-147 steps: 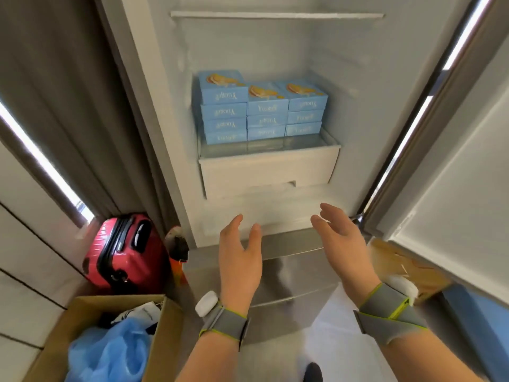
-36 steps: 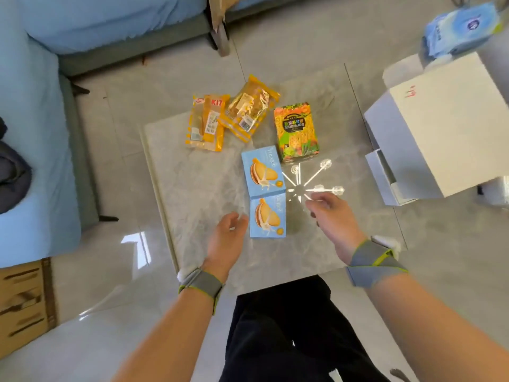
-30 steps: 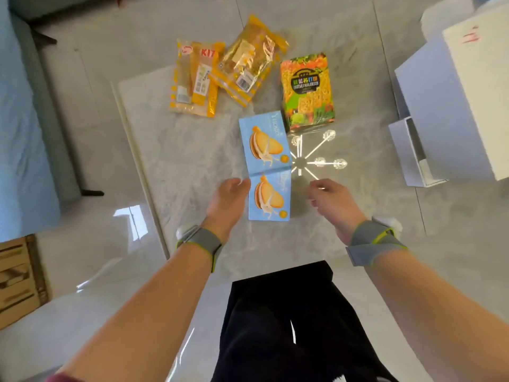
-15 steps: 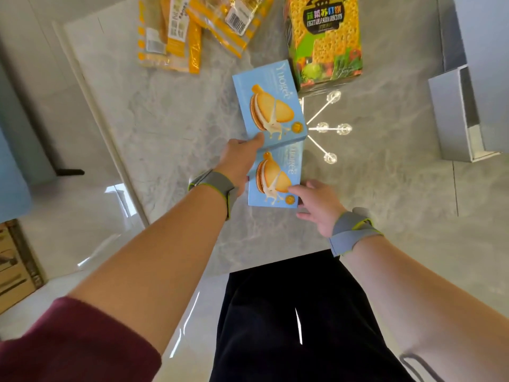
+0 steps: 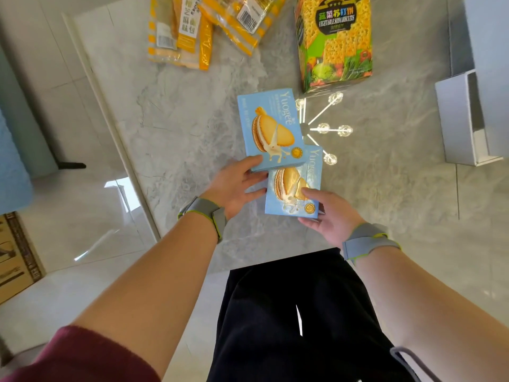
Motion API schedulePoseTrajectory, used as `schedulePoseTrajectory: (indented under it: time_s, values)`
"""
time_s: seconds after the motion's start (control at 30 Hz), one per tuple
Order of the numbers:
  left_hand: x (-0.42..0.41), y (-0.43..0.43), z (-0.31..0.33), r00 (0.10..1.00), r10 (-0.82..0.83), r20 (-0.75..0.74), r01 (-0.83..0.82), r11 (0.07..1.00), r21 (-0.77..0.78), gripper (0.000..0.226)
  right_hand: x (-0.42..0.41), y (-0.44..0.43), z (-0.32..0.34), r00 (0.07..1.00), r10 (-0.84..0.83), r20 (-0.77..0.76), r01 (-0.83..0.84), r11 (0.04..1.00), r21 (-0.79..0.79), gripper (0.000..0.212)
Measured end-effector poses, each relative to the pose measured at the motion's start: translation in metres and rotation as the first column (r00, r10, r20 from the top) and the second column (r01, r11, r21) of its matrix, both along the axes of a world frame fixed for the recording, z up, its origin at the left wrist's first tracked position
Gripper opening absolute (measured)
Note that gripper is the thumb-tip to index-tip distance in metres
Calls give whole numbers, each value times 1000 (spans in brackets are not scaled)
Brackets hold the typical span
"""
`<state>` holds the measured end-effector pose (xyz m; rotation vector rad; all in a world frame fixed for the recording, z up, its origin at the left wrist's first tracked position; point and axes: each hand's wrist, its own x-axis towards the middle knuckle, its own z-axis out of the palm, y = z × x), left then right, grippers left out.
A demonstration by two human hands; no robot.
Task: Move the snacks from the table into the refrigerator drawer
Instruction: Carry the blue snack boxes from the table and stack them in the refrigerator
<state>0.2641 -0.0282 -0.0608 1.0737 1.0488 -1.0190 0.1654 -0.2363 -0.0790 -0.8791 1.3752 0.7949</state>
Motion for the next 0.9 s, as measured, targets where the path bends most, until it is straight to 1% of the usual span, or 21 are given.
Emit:
schedulePoseTrajectory:
  time_s: [0.07,0.17,0.3,0.43,0.53,0.63,0.73,0.8,0.9]
  values:
    - [-11,9,5,997,79,-26,-79,997,-25,26,2,-7,9,999,8,36,-8,1000,-2,42]
    - [-30,20,19,984,165,-61,-165,986,12,19,7,-18,25,997,40,64,-38,999,-33,26]
    - [-59,34,53,970,216,-113,-210,976,66,19,14,-26,62,995,94,35,-91,992,-89,24]
    - [-85,42,98,965,227,-127,-208,967,147,20,18,-29,108,982,187,-4,-183,961,-207,16]
    - [-94,45,133,963,258,-77,-239,952,191,25,23,-30,144,978,207,12,-197,948,-251,13]
    - [-93,47,169,954,301,7,-296,933,205,20,37,-30,182,970,232,77,-204,941,-269,19]
    - [-87,48,213,935,334,121,-354,908,225,35,51,-28,226,958,235,166,-192,951,-241,18]
    - [-81,47,230,916,367,162,-395,897,199,40,61,-26,241,942,256,218,-206,952,-228,16]
    - [-71,40,285,864,427,266,-476,865,157,37,82,-32,295,912,253,323,-203,962,-181,15]
